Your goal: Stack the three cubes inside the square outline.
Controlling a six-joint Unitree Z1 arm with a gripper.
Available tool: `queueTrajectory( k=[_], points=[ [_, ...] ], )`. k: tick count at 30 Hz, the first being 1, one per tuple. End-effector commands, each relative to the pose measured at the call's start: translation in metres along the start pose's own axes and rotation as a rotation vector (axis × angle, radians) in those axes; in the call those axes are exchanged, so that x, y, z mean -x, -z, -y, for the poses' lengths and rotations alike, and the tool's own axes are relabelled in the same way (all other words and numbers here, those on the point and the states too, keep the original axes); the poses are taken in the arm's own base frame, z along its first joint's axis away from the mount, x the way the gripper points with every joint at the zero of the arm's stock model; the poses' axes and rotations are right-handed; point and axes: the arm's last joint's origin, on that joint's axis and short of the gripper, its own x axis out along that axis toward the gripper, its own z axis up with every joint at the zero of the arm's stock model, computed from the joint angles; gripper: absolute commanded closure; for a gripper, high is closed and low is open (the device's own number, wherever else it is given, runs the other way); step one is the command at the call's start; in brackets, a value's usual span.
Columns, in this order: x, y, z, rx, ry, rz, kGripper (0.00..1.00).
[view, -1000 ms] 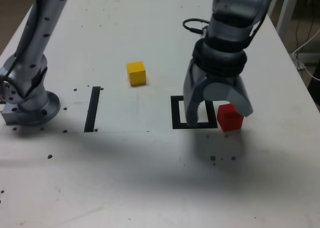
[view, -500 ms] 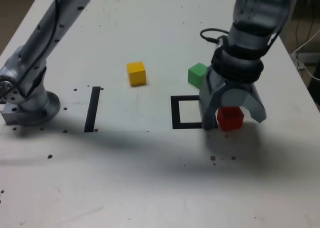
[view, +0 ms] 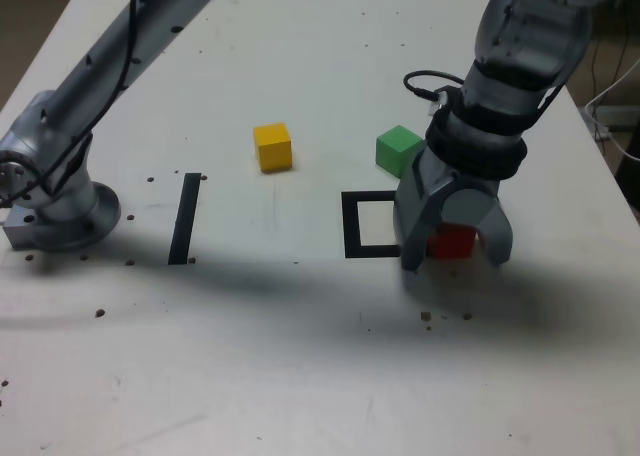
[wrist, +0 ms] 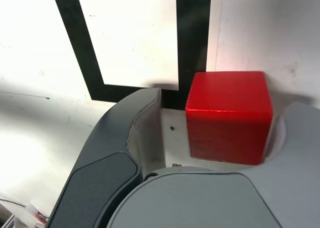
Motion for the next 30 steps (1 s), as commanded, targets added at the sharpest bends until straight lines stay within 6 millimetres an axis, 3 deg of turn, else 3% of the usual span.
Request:
queueTrajectory(
  k=[1,16,30],
  points=[
    [-0.001,-0.001,-0.001,0.002,-0.004,-0.003,0.69],
    [-0.001,0.002,-0.002,-0.010,-0.014,-0.013,0.69],
    [0.005,0.026,-0.010,-0.040,-0.043,-0.020,0.69]
  ],
)
